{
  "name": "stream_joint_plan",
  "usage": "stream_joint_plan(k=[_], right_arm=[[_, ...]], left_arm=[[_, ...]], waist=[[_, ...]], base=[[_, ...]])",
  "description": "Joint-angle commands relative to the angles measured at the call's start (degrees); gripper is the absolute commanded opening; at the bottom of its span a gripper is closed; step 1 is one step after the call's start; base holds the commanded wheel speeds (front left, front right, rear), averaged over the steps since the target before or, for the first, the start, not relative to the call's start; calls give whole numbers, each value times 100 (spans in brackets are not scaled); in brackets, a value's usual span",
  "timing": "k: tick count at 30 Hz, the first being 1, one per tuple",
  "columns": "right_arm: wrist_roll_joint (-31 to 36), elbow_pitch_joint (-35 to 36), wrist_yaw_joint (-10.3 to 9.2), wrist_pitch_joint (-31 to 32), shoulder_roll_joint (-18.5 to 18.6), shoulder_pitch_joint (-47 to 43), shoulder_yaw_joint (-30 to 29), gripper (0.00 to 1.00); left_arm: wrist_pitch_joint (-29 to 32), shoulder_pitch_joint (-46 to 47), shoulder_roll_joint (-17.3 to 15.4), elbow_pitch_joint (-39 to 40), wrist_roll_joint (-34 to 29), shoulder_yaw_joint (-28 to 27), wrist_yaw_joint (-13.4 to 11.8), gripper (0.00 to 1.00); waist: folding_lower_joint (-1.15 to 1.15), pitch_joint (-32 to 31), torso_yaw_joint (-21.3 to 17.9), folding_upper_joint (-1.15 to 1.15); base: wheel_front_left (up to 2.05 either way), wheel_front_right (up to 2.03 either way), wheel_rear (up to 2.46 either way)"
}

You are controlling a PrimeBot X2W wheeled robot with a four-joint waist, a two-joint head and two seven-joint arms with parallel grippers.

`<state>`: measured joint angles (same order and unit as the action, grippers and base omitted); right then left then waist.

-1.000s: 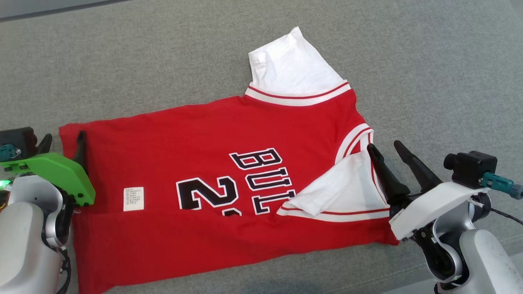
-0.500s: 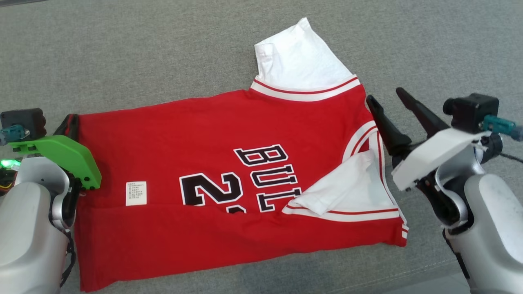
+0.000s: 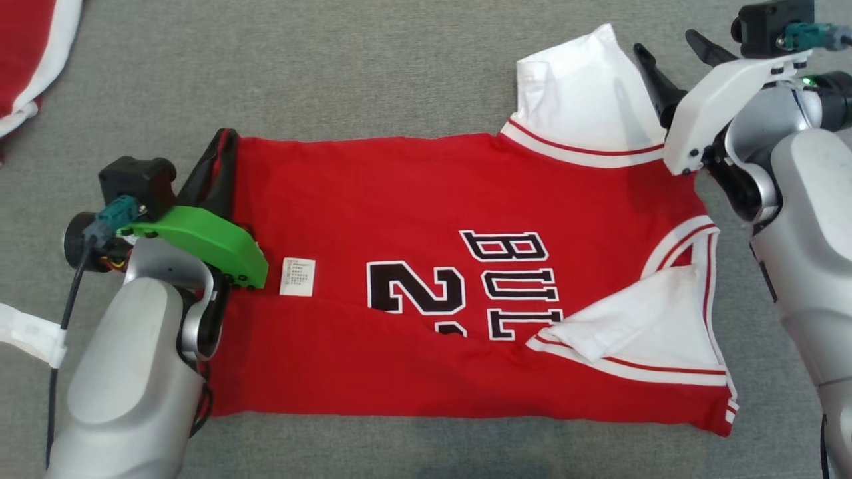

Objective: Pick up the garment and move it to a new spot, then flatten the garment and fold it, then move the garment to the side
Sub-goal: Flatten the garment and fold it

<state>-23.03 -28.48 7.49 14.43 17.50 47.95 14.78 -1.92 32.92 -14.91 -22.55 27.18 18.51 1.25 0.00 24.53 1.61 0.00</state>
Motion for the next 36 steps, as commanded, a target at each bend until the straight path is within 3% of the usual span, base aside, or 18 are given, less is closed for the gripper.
stream_joint_plan(k=[1,11,14,16,18,27,36], right_arm=[[69,-244,0,65,64,210,29,100],[104,-1722,0,490,183,1007,351,100],[141,-1988,0,520,205,1115,453,42],[137,-2106,-1,476,213,1151,492,29],[117,-2192,-1,395,217,1195,527,0],[-372,-1951,-1,-313,285,1026,814,0],[-1281,-117,-1,-806,1020,-220,1359,0]], left_arm=[[-57,-25,70,54,-75,52,32,0],[-281,-7,415,94,-57,317,109,0],[-322,-11,426,33,-25,332,117,0],[-335,-13,425,-4,-3,327,117,0],[-366,-15,415,-37,25,316,114,0],[-521,-110,278,-103,147,169,56,0],[-737,-606,39,164,332,-45,6,0]], waist=[[0,184,465,0],[0,287,876,0],[0,264,890,0],[0,246,879,0],[0,229,855,0],[0,-15,556,0],[0,-552,80,0]], base=[[0,0,0],[0,0,0],[0,0,0],[0,0,0],[0,0,0],[0,0,0],[0,0,0]])
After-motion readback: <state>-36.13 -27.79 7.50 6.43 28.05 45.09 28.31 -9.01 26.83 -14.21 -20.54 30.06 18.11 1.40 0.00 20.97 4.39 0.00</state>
